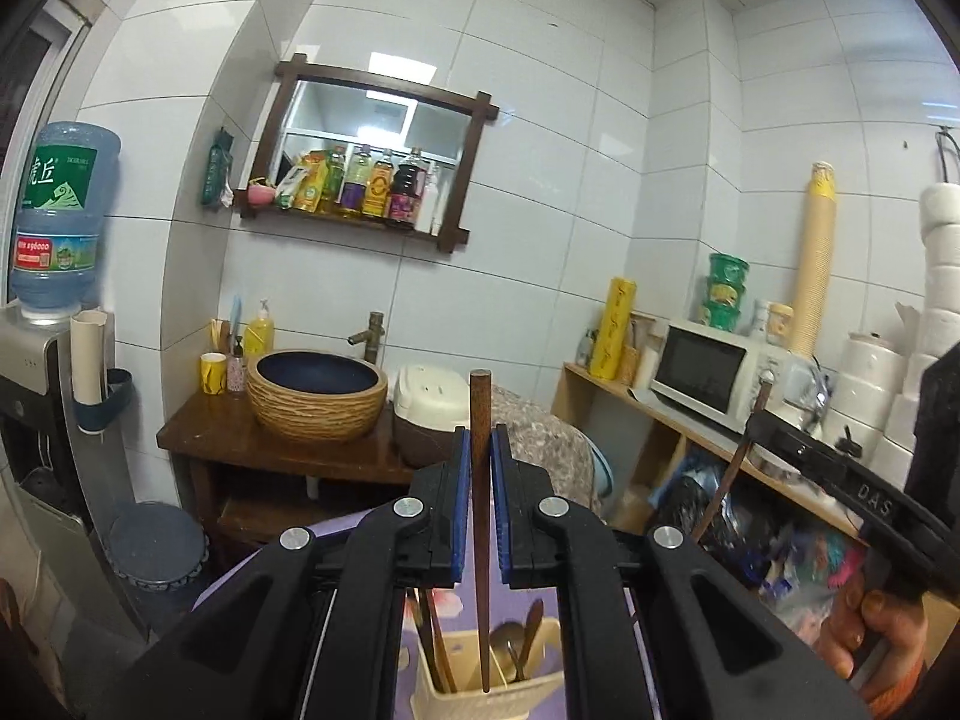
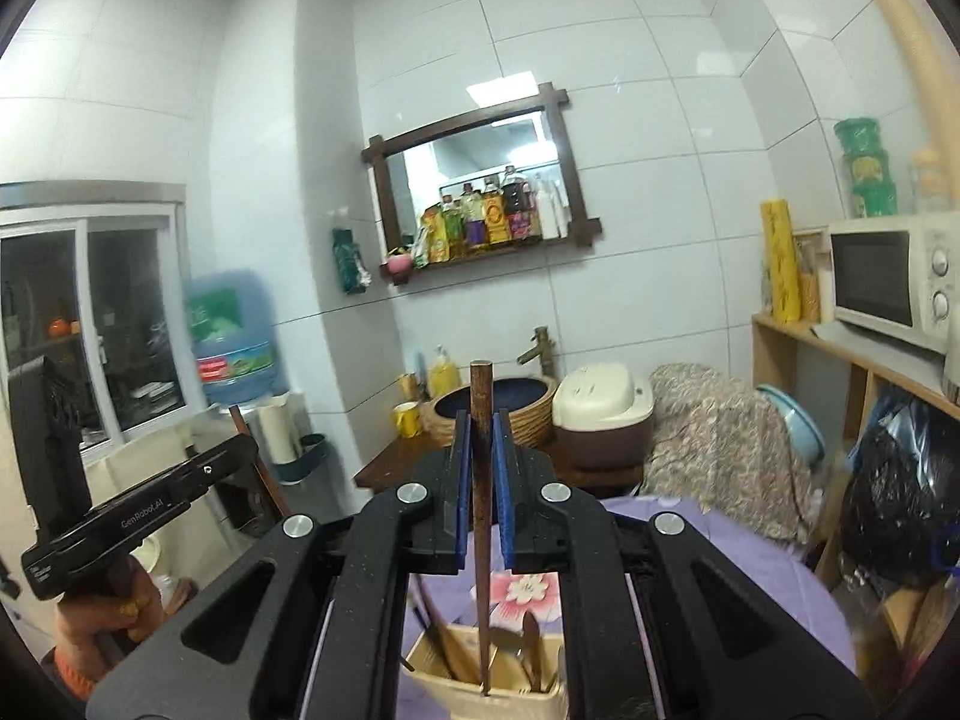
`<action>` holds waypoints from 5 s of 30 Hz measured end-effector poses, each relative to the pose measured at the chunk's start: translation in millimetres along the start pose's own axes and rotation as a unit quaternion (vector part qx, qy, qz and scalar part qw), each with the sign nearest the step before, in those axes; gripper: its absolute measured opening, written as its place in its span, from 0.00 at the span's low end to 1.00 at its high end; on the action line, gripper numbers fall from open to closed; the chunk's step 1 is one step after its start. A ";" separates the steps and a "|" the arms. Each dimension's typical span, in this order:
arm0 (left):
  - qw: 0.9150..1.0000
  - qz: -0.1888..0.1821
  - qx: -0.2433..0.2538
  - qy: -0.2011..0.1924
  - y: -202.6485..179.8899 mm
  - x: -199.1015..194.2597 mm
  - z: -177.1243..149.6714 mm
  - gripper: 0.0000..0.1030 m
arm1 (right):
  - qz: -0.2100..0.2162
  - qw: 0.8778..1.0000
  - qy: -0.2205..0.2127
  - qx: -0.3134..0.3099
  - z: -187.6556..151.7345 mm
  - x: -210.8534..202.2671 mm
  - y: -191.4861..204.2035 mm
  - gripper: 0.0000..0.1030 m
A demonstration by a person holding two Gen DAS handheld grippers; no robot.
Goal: Organize utensils
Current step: 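Lift both brown chopsticks and carry them over the holder, then lower the chopsticks into the holder and open both tools, then move both tools back toward the last two brown chopsticks, then grasp a brown chopstick with the right tool while the left tool grasps the other, then lift both chopsticks and carry them over the holder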
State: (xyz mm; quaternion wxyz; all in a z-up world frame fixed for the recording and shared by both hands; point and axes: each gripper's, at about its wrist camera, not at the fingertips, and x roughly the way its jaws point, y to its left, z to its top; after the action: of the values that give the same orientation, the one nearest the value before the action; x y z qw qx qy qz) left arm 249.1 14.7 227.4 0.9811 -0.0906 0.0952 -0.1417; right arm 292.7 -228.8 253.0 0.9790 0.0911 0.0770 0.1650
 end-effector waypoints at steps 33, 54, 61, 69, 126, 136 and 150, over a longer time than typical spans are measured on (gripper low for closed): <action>0.993 0.030 0.012 0.113 27.0 52.4 -136.5 0.33 | -0.067 0.993 0.073 -0.060 -131.5 46.6 -3.6 0.55; 0.969 0.107 -0.013 0.222 57.8 -13.3 -261.3 0.73 | -0.089 0.935 0.341 -0.025 -300.7 6.5 2.3 0.57; 0.965 0.127 0.001 0.232 58.8 -27.4 -280.0 0.73 | -0.094 0.917 0.388 -0.005 -344.8 11.7 9.6 0.34; 0.963 0.119 0.000 0.240 52.3 -25.0 -284.9 0.73 | -0.103 0.913 0.394 -0.032 -353.0 17.2 19.7 0.14; 0.928 0.083 0.081 0.354 -4.7 106.7 -307.6 0.34 | -0.152 0.906 0.393 0.040 -325.4 68.5 -72.1 0.14; 0.929 0.085 0.079 0.351 -3.1 110.4 -304.9 0.09 | -0.148 0.912 0.381 0.031 -327.1 70.1 -67.4 0.12; 0.969 0.022 0.023 0.244 1.7 39.1 -239.9 0.09 | -0.030 0.951 0.301 0.057 -271.4 20.5 -47.2 0.09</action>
State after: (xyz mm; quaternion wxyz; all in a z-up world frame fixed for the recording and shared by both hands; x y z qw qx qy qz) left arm 235.4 -31.4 -10.8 0.9330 -0.0282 0.3301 -0.1405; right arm 277.3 -224.2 -22.8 0.9081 0.0905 0.3801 0.1507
